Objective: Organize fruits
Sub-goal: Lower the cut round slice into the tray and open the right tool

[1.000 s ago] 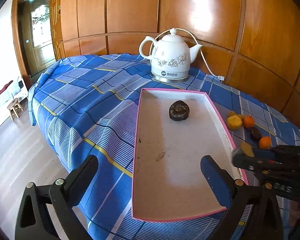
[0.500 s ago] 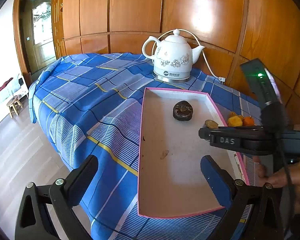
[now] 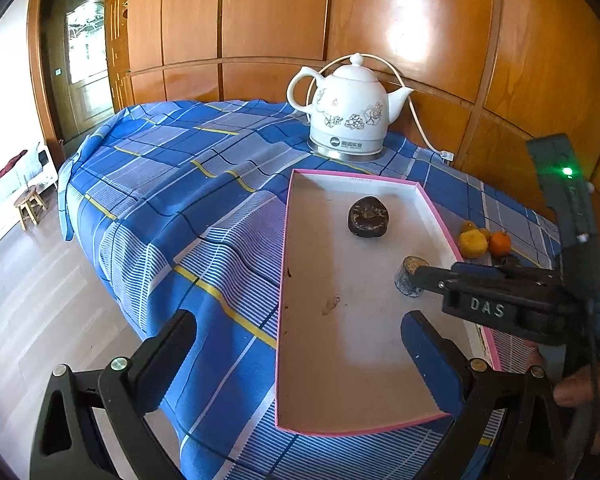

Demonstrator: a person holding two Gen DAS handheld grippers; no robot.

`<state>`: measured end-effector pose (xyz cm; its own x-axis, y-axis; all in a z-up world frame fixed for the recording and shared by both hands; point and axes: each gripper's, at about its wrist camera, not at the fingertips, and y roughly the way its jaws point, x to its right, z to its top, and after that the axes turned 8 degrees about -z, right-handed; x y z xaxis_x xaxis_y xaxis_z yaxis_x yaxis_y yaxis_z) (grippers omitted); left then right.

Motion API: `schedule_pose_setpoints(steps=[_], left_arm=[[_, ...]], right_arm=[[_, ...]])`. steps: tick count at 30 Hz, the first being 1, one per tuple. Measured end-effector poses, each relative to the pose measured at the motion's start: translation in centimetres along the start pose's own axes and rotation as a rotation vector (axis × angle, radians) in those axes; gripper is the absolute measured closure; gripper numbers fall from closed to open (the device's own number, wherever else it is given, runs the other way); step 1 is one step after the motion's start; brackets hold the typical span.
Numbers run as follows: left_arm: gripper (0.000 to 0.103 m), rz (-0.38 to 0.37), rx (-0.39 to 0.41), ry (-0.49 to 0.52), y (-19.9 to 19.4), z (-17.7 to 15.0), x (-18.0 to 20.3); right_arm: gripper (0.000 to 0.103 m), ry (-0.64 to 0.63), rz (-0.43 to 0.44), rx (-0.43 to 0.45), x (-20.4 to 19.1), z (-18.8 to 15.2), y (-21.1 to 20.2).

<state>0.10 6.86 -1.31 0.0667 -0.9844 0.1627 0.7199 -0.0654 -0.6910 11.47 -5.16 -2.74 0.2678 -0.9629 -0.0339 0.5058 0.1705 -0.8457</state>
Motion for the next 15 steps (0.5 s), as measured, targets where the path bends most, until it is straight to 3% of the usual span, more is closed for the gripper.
schedule_pose_setpoints(steps=[15], left_arm=[[0.0, -0.003, -0.01, 0.018, -0.1, -0.2, 0.8]], right_arm=[[0.054, -0.012, -0.035, 0.029, -0.1, -1.6, -1.4]])
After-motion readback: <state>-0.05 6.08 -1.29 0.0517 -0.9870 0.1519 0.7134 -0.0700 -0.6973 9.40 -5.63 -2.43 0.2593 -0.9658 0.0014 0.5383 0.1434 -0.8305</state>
